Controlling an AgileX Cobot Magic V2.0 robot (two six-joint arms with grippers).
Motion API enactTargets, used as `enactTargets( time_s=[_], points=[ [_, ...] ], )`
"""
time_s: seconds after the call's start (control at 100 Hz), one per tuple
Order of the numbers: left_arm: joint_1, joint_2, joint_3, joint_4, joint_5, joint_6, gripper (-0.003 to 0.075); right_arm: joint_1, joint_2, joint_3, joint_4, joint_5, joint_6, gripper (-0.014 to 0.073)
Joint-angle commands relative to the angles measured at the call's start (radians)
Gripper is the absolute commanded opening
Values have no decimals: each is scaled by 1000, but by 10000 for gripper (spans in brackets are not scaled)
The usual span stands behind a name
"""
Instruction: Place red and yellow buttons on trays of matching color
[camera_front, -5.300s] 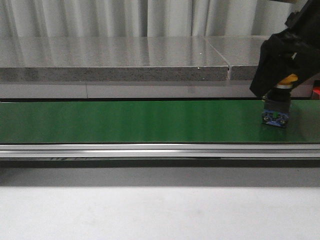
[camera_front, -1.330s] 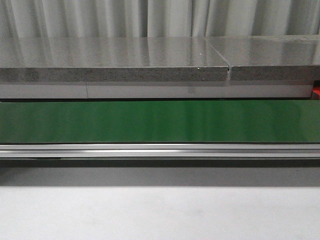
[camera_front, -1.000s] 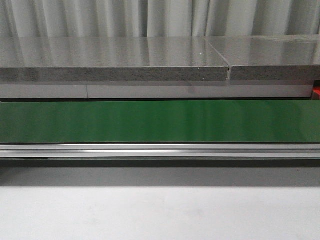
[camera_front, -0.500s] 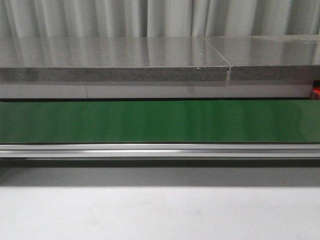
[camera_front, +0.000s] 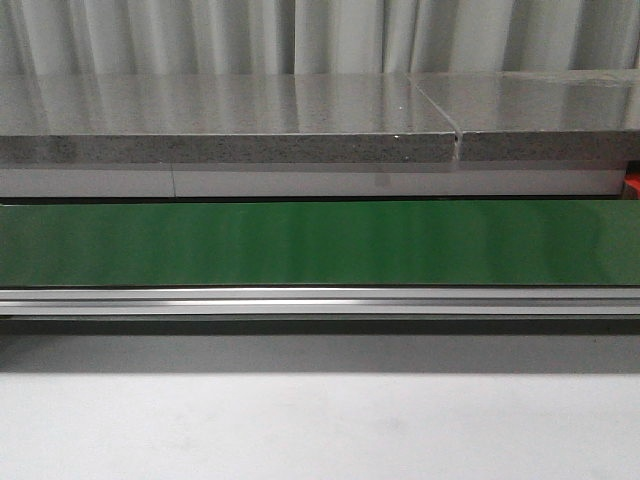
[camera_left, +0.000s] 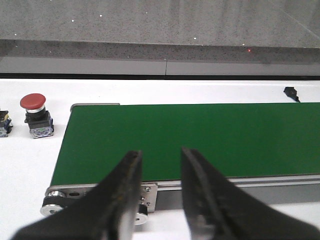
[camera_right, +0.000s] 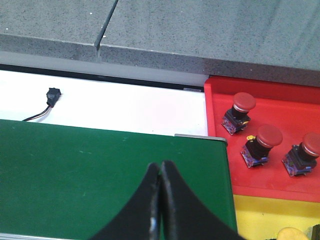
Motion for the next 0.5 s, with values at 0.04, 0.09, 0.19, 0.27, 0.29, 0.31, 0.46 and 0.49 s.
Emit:
enactTargets(
  time_s=[0.04, 0.09, 0.19, 0.27, 0.29, 0.31, 0.46, 0.49],
  points=[
    [-9, 6, -29, -18, -59, -2, 543, 1, -6, -25, 14, -72, -12, -68],
    [-9, 6, -29, -18, -59, -2, 586, 1, -6, -25, 14, -72, -12, -68],
    [-9, 6, -29, -21, -66, -2, 585, 1, -6, -25, 14, -72, -12, -68],
    [-9, 6, -29, -21, -74, -2, 585, 1, -6, -25, 14, -72, -12, -68],
    [-9, 6, -29, -21, -81, -2, 585, 1, -6, -25, 14, -72, -12, -68],
    [-9, 6, -29, -21, -89, -2, 585, 1, -6, -25, 14, -72, -12, -68],
    [8, 28, -40, -1, -193, -111, 585, 1, -6, -25, 14, -72, -12, -68],
    [19, 43, -48, 7, -210, -142, 585, 1, -6, -25, 14, -72, -12, -68]
  ],
)
